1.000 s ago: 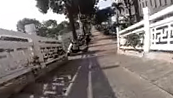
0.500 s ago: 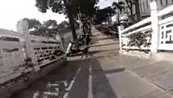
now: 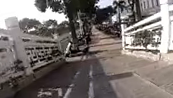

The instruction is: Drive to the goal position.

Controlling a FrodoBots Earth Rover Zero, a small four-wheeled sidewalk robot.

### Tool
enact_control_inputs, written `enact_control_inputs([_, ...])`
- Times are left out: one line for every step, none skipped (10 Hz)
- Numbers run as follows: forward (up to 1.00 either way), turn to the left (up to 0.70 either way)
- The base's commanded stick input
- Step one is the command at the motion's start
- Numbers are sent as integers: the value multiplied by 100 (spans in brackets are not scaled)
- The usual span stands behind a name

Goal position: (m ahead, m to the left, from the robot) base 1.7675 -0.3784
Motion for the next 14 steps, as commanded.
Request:
enact_control_inputs([70,0])
enact_control_inputs([70,0])
enact_control_inputs([70,0])
enact_control_inputs([70,0])
enact_control_inputs([70,0])
enact_control_inputs([70,0])
enact_control_inputs([70,0])
enact_control_inputs([70,0])
enact_control_inputs([70,0])
enact_control_inputs([70,0])
enact_control_inputs([70,0])
enact_control_inputs([70,0])
enact_control_inputs([70,0])
enact_control_inputs([70,0])
